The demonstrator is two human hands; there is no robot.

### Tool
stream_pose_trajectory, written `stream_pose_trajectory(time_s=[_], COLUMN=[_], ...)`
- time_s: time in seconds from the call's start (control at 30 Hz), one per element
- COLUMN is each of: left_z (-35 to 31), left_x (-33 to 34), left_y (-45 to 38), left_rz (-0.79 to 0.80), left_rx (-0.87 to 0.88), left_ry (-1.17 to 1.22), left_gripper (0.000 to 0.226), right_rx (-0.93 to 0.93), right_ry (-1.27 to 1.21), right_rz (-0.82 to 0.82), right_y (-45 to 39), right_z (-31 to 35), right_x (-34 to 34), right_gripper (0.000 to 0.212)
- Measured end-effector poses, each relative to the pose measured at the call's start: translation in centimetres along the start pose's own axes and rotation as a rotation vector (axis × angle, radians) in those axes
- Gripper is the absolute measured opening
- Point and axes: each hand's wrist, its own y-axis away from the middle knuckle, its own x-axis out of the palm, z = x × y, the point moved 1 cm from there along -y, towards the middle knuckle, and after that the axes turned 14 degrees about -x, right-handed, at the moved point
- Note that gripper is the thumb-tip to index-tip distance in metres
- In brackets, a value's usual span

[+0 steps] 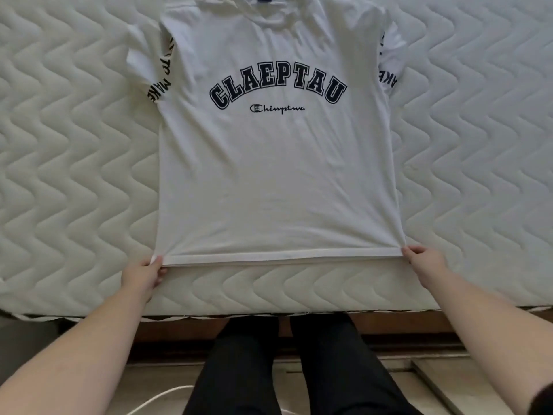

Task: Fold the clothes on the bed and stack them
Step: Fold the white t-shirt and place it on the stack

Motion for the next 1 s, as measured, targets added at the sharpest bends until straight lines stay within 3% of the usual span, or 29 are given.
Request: stream_pose_trajectory(time_s=[0.17,0.3,0.47,0.57,0.67,0.8,1.0], left_z=[3.6,7.2,10.1,10.4,8.9,5.5,-5.2], left_x=[-0.9,-2.0,-3.2,-3.4,-3.3,-3.3,-2.0], left_y=[-0.7,-1.3,-0.8,-0.2,0.1,-0.5,-2.1], left_rz=[-0.039,-0.078,-0.048,-0.103,-0.15,-0.17,-0.201], left_rx=[0.005,-0.027,-0.058,0.032,0.162,0.244,0.465], left_ry=[-0.078,-0.173,-0.269,-0.409,-0.528,-0.472,-0.37], left_gripper=[0.013,0.028,0.026,0.026,0.034,0.027,0.014], right_rx=[0.011,0.052,0.118,0.122,0.102,-0.061,-0.268], right_ry=[0.101,0.159,0.192,0.25,0.253,0.152,-0.037], right_rz=[0.039,0.059,0.074,0.085,-0.032,-0.255,-0.281], right_y=[2.0,3.8,5.3,6.3,6.7,6.2,3.8], right_z=[-2.8,-4.7,-6.5,-6.7,-5.1,-0.5,11.1], right_x=[0.2,0.3,0.1,0.5,1.0,1.7,5.8], right_gripper=[0.032,0.033,0.034,0.029,0.036,0.031,0.03])
